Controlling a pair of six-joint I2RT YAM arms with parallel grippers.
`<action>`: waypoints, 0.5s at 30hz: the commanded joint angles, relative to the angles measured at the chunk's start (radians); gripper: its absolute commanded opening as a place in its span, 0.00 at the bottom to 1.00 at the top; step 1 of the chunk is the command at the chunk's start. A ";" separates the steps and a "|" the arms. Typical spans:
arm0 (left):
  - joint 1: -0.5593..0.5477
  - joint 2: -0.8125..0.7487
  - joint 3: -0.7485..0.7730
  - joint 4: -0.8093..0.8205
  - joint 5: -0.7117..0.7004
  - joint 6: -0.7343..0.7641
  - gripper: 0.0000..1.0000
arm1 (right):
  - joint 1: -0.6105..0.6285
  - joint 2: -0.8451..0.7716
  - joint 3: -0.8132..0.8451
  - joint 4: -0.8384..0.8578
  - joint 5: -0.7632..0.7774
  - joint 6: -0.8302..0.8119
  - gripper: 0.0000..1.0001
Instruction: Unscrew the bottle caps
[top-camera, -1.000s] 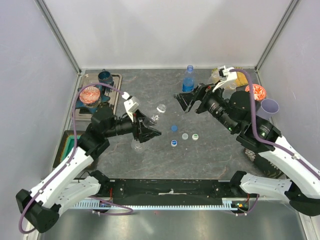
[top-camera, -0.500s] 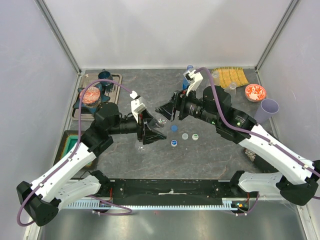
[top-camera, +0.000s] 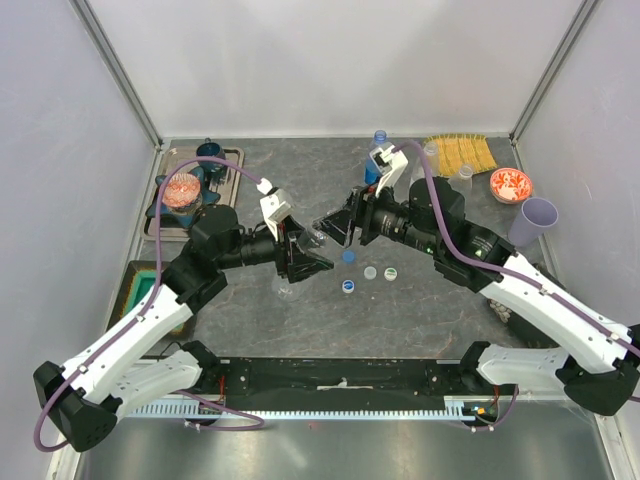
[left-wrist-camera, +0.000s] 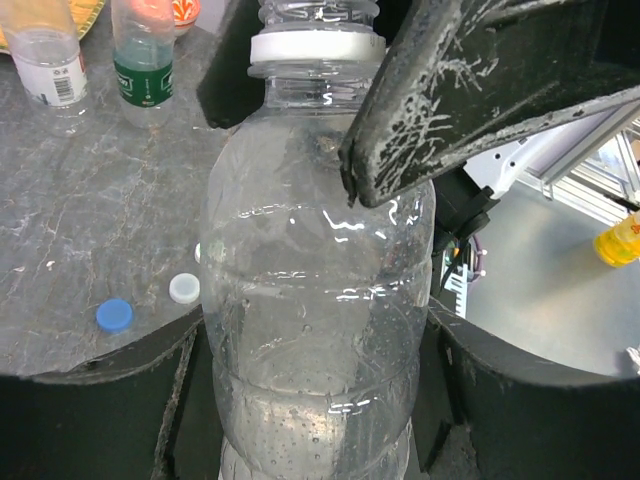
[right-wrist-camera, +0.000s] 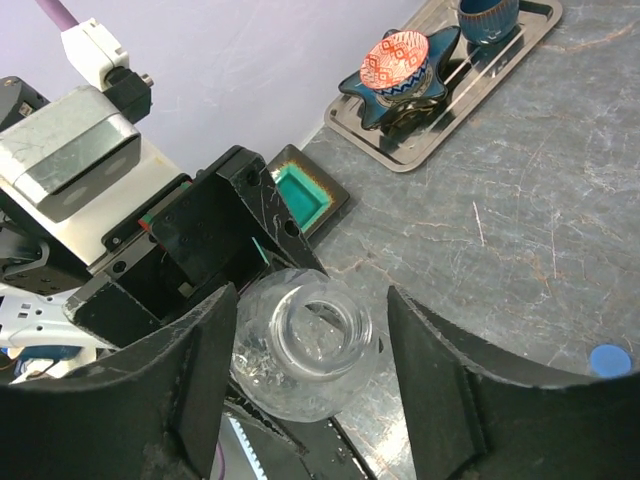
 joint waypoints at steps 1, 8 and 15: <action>-0.003 -0.008 0.023 0.065 -0.038 0.034 0.45 | -0.001 -0.033 -0.012 0.037 0.010 0.008 0.62; -0.003 -0.024 0.005 0.092 -0.049 0.028 0.45 | -0.001 -0.033 -0.039 0.060 -0.011 0.020 0.26; -0.003 -0.031 -0.009 0.086 -0.074 0.020 0.60 | -0.001 -0.045 -0.061 0.086 -0.040 0.019 0.00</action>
